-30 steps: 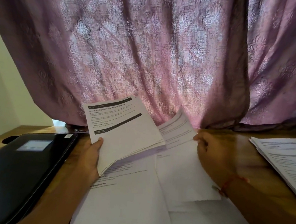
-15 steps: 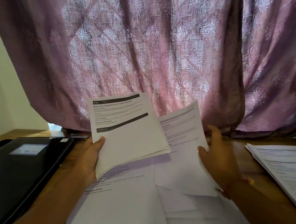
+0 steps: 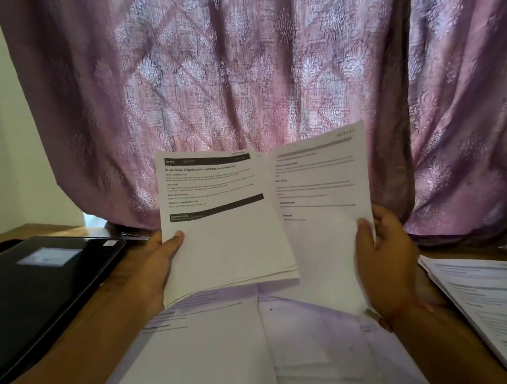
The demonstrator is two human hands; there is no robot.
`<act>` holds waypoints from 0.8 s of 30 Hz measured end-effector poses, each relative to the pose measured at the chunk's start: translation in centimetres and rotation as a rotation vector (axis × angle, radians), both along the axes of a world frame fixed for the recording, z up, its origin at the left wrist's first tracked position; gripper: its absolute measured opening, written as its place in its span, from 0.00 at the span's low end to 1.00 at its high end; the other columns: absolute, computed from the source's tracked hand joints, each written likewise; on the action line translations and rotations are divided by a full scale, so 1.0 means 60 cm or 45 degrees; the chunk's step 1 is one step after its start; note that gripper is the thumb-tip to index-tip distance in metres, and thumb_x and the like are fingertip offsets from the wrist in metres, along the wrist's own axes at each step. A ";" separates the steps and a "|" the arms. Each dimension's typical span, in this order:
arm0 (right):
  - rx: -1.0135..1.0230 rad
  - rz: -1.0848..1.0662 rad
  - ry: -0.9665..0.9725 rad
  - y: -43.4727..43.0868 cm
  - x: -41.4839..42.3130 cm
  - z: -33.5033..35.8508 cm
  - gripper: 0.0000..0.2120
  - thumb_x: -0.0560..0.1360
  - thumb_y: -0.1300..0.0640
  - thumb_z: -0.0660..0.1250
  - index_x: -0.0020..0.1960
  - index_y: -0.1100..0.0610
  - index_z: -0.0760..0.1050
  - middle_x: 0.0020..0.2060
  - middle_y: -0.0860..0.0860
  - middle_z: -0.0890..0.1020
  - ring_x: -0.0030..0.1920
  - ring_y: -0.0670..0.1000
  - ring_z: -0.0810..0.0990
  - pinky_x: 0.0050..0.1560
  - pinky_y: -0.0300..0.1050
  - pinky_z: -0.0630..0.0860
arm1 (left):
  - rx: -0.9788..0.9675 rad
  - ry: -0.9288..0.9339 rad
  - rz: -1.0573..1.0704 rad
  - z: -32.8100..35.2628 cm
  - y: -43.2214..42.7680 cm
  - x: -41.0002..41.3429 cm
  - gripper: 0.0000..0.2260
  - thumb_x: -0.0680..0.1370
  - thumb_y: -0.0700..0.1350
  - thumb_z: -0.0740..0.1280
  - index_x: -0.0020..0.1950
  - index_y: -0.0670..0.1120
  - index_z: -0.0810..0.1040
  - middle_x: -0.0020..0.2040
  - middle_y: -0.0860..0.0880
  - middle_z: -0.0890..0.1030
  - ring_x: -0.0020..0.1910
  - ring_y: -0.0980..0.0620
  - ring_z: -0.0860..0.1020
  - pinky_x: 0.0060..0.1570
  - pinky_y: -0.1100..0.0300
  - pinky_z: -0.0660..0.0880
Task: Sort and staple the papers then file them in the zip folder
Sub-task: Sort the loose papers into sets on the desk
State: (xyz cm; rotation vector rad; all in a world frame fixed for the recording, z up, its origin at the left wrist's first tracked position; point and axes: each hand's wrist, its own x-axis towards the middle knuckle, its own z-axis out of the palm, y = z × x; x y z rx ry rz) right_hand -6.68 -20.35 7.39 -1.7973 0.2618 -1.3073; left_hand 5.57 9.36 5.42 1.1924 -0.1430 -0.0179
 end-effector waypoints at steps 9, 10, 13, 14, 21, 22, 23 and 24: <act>0.287 0.312 0.064 -0.002 0.012 -0.012 0.08 0.81 0.58 0.62 0.56 0.52 0.79 0.46 0.42 0.84 0.47 0.42 0.82 0.47 0.34 0.78 | 0.080 -0.053 0.001 0.005 -0.011 -0.016 0.12 0.83 0.46 0.64 0.67 0.55 0.78 0.58 0.48 0.85 0.57 0.43 0.83 0.59 0.42 0.78; 0.306 0.360 0.093 -0.002 0.014 -0.015 0.09 0.81 0.59 0.62 0.55 0.52 0.80 0.46 0.42 0.84 0.47 0.43 0.82 0.48 0.37 0.78 | 0.076 -0.053 -0.006 0.005 -0.013 -0.018 0.12 0.83 0.46 0.65 0.66 0.55 0.79 0.58 0.48 0.85 0.57 0.43 0.83 0.57 0.43 0.79; 0.388 0.479 0.134 0.004 0.017 -0.023 0.10 0.81 0.59 0.62 0.51 0.49 0.80 0.44 0.41 0.84 0.43 0.41 0.83 0.41 0.33 0.77 | 0.071 -0.061 -0.037 0.002 -0.018 -0.021 0.11 0.83 0.46 0.65 0.65 0.54 0.78 0.56 0.47 0.86 0.55 0.42 0.83 0.53 0.44 0.80; 0.403 0.511 0.154 0.007 0.017 -0.027 0.11 0.82 0.59 0.61 0.49 0.48 0.80 0.43 0.41 0.84 0.40 0.39 0.82 0.37 0.31 0.76 | 0.080 -0.072 -0.050 0.000 -0.021 -0.023 0.11 0.83 0.46 0.65 0.65 0.54 0.78 0.56 0.47 0.86 0.55 0.42 0.83 0.53 0.43 0.80; 0.517 0.636 0.187 0.030 0.019 -0.041 0.12 0.83 0.57 0.57 0.55 0.49 0.79 0.47 0.46 0.85 0.46 0.46 0.83 0.42 0.37 0.78 | 0.215 -0.154 -0.158 -0.020 -0.051 -0.041 0.13 0.84 0.44 0.64 0.67 0.53 0.78 0.58 0.48 0.85 0.55 0.45 0.85 0.49 0.47 0.82; 0.514 0.673 0.182 0.034 0.018 -0.041 0.11 0.83 0.56 0.58 0.54 0.50 0.80 0.46 0.47 0.86 0.45 0.46 0.84 0.41 0.36 0.79 | 0.252 -0.155 -0.164 -0.023 -0.052 -0.041 0.12 0.84 0.45 0.64 0.66 0.54 0.78 0.58 0.48 0.85 0.55 0.44 0.85 0.53 0.43 0.81; 0.534 0.727 0.186 0.035 0.018 -0.042 0.11 0.83 0.56 0.59 0.55 0.52 0.80 0.46 0.49 0.86 0.45 0.48 0.85 0.41 0.38 0.80 | 0.295 -0.162 -0.163 -0.025 -0.055 -0.041 0.12 0.83 0.46 0.65 0.66 0.55 0.78 0.58 0.49 0.85 0.55 0.44 0.85 0.56 0.40 0.80; 0.578 0.796 0.189 0.036 0.018 -0.040 0.10 0.82 0.55 0.60 0.55 0.54 0.80 0.45 0.52 0.86 0.44 0.52 0.85 0.41 0.41 0.81 | 0.338 -0.171 -0.159 -0.027 -0.056 -0.041 0.11 0.83 0.47 0.65 0.65 0.56 0.78 0.57 0.50 0.86 0.55 0.44 0.85 0.57 0.39 0.79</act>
